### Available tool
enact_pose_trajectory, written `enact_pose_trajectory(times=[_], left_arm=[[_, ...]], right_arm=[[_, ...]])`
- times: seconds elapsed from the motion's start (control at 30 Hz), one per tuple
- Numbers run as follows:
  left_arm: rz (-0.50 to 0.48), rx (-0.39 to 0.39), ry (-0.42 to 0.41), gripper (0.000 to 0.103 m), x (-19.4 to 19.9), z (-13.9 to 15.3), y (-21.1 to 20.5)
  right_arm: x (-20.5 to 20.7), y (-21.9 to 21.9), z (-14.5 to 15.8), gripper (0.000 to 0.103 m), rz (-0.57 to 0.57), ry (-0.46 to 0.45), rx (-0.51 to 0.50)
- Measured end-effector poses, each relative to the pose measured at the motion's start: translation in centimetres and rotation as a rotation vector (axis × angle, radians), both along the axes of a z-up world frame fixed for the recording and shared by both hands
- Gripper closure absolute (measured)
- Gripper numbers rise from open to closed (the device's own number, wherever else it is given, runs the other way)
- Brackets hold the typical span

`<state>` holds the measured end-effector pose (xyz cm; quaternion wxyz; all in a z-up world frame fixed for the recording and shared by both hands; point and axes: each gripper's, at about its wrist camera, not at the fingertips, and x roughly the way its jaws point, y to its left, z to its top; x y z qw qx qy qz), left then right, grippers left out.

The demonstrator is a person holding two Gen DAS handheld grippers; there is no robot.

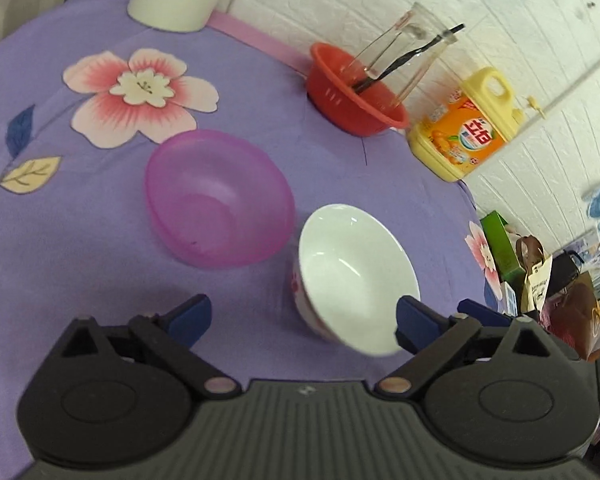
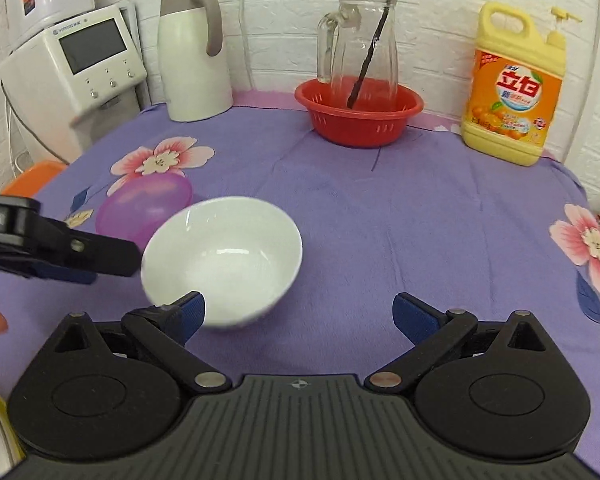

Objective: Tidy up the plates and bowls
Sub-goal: 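Move the left tool to the white patterned bowl and grip its rim, then lift the white bowl with the left tool and lower it into the steel bowl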

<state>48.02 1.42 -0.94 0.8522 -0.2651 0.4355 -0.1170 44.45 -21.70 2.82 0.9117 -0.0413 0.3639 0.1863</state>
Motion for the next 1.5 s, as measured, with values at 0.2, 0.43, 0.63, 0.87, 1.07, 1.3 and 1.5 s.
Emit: enact_pose_trajectory(times=[0.2,0.43,0.63,0.87,1.07,1.3,1.5], left_arm=[[-0.004,-0.012,0.033,0.03,2.4,-0.8,-1.7],[0.015,-0.02,0.05,0.041,3.2,-2.0,-1.3],[0.024,-0.001,0.029,0.056,3.8,-2.0,-1.8],[0.011,-0.017,-0.002,0.066,2.7,-1.5,-2.2],[-0.014,-0.014,-0.02,0.065,1.0,-0.2,-2.6],[-0.054,-0.036,-0.061,0.065,-4.1,1.8,-3.6],[-0.104,-0.054,-0.091,0.065,-10.8,2.5,-5.2]], right_arm=[[3.2,1.5,-1.2,0.0,0.003,0.022,-0.062],[5.0,2.2,-2.8,0.0,0.02,0.062,-0.072],[5.4,3.1,-3.2,0.005,0.058,0.073,-0.035],[4.4,3.4,-3.0,0.03,0.063,0.097,0.005],[2.6,3.3,-2.0,0.029,0.054,0.096,0.006],[-2.0,2.2,0.3,0.028,0.035,0.062,0.0],[-8.7,0.7,1.5,0.028,0.003,0.039,-0.016]])
